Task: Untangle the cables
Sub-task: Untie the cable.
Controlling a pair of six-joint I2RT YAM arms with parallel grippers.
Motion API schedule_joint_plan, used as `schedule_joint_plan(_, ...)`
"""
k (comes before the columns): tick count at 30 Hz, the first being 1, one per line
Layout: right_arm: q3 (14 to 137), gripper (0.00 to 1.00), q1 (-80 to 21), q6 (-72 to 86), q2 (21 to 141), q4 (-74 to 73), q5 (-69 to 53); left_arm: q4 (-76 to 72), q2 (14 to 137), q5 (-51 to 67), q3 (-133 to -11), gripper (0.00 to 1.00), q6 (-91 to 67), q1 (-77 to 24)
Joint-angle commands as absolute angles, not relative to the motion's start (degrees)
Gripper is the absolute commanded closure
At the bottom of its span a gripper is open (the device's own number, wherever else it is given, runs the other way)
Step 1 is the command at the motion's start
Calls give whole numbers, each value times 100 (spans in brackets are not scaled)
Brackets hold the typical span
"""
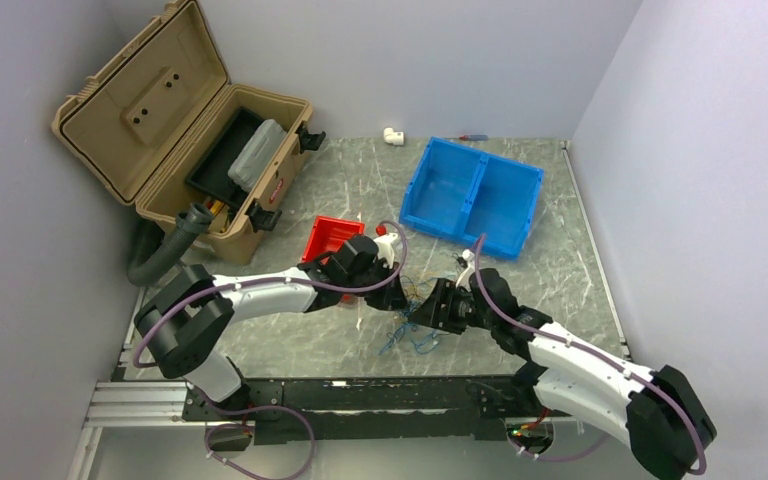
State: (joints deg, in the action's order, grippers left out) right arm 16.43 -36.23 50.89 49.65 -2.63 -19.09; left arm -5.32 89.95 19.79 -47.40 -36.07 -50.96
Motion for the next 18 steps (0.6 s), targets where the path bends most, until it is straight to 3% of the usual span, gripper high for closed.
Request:
schedule_joint_plan(1,1630,45,-3742,5221,5221,712,-1325,-1185,9028,2439,-4600,100,-3914,-5068)
schedule_joint_plan(5,1543,59,-3759,5161,5169,889,-911,-1614,8996,2617,-4371,100,-4161,-5071)
schedule_joint_plan(10,1476,96,-3757,5116,4897,591,-481,-1719,9016,2619,-4286,100,-4247,-5069)
schedule_joint_plan(18,2082,100,-3745,5753,4134,-2292,1746,-237,8572,1715,-4611,100,-3615,-4947)
